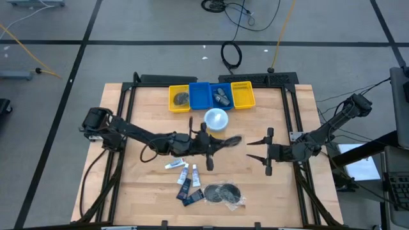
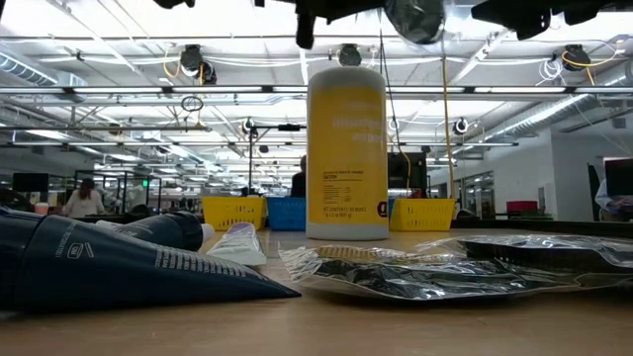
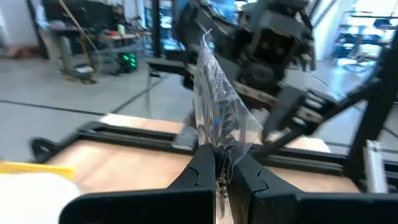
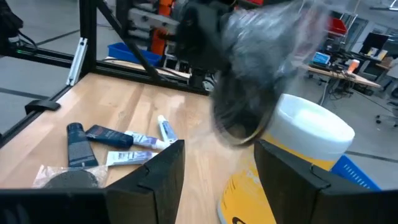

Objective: Pick & Place Travel size toiletries
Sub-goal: Put the hairbrush into the left yellow basket

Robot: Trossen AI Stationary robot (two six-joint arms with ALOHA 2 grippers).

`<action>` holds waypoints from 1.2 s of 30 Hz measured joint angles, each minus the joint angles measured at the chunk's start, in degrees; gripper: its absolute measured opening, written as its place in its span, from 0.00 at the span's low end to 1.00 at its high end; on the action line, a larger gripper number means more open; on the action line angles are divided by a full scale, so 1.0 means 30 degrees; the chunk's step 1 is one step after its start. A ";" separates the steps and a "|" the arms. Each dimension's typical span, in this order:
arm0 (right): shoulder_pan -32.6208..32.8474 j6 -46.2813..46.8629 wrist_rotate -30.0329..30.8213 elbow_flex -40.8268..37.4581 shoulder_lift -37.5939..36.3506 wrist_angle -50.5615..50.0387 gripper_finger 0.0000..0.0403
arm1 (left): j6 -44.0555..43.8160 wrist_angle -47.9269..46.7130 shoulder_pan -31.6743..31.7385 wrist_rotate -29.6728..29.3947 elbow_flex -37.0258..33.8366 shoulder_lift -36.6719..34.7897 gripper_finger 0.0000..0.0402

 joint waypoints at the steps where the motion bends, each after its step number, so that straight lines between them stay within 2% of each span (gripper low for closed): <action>1: 0.0000 0.0000 -0.0002 0.0000 0.0000 0.0000 0.47 | 0.0202 -0.0273 0.0092 -0.0209 0.0000 -0.0262 0.01; 9: 0.0000 0.0045 -0.0032 0.0000 0.0000 0.0003 0.46 | 0.1098 -0.3157 0.1107 -0.1725 0.0006 -0.2150 0.00; 16: 0.0007 0.0087 -0.0044 -0.0007 0.0000 -0.0002 0.46 | 0.0689 -0.7200 0.2610 -0.3403 0.0007 -0.4012 0.00; 23: 0.0007 0.0089 -0.0051 -0.0015 0.0000 -0.0068 0.46 | 0.0454 -0.8808 0.3852 -0.3625 0.0000 -0.5517 0.00; 25: 0.0007 0.0087 -0.0051 -0.0015 0.0000 -0.0082 0.46 | 0.0450 -0.9847 0.4226 -0.4196 0.0007 -0.5921 0.00; 28: 0.0007 0.0221 -0.0051 -0.0015 -0.0003 -0.0159 0.46 | -0.0104 -1.1505 0.4968 -0.5224 0.0007 -0.6047 0.00; 36: 0.0007 0.0509 -0.0051 -0.0015 -0.0007 -0.0301 0.45 | -0.1608 -1.4053 0.6761 -0.5251 -0.0181 -0.6121 0.00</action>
